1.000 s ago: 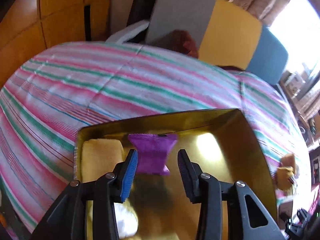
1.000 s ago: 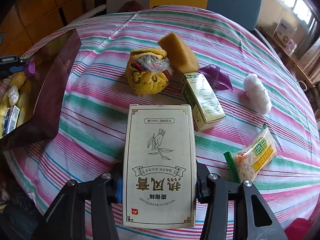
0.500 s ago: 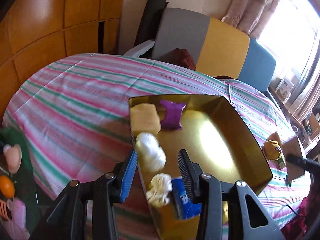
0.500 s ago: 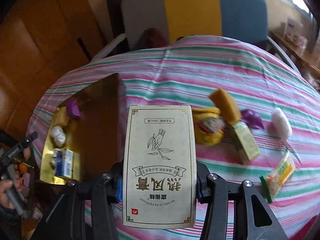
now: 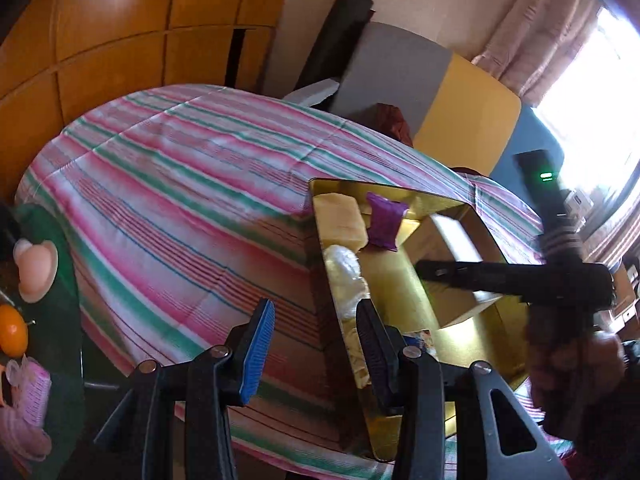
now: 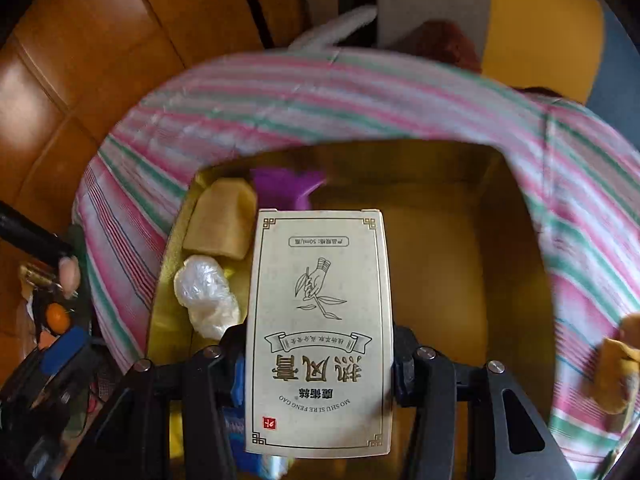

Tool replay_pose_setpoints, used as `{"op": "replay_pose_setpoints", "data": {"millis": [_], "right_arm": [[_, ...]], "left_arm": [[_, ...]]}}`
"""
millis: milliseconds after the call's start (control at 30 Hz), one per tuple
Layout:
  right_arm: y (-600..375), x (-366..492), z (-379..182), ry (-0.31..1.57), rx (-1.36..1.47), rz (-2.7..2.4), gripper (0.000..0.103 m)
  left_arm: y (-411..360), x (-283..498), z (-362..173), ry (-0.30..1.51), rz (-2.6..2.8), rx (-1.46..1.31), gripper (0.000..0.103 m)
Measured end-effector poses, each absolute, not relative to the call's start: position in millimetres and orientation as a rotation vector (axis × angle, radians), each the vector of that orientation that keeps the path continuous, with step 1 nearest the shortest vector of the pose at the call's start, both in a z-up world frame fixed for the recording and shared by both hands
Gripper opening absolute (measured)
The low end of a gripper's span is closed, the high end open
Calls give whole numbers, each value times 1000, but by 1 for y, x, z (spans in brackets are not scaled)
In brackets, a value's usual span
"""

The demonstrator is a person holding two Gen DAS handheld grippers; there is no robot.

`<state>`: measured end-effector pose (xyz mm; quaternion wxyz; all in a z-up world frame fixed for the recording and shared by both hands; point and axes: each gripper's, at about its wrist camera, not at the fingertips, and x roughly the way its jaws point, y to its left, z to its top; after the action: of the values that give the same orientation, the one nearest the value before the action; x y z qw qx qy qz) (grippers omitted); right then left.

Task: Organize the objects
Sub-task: 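Lower the white box into the tray beside the purple packet, open right gripper, then reach the left gripper to the yellow knitted pouch and close on it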

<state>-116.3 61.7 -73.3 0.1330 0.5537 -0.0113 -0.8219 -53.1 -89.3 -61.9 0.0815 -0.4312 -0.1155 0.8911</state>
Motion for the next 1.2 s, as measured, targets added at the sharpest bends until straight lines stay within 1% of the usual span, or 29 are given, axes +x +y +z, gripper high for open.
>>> {"op": "replay_pose_setpoints", "data": {"millis": [67, 167, 300, 400, 567, 667, 900, 1067, 1200], "right_arm": [[49, -126, -89, -40, 1663, -2350, 53], [42, -134, -104, -99, 1708, -2316, 54], [42, -130, -106, -171, 1672, -2281, 62], [42, -128, -105, -211, 1631, -2268, 65], [50, -121, -91, -235, 1584, -2300, 66], [61, -109, -77, -231, 1537, -2346, 70], [96, -76, -55, -198, 1474, -2448, 70], [125, -51, -48, -179, 1443, -2505, 71], [152, -32, -47, -198, 1430, -2550, 71]], "left_arm": [[-92, -54, -65, -364, 2657, -1298, 43], [-95, -55, -70, -376, 2650, -1314, 43], [-94, -54, -73, -377, 2647, -1317, 43], [-93, -52, -73, -362, 2656, -1309, 43], [-86, -48, -67, -340, 2663, -1289, 43], [-81, -45, -61, -308, 2671, -1264, 43], [-60, -35, -45, -212, 2677, -1199, 43], [-43, -29, -41, -164, 2650, -1181, 43], [-27, -25, -40, -118, 2612, -1179, 43]]}}
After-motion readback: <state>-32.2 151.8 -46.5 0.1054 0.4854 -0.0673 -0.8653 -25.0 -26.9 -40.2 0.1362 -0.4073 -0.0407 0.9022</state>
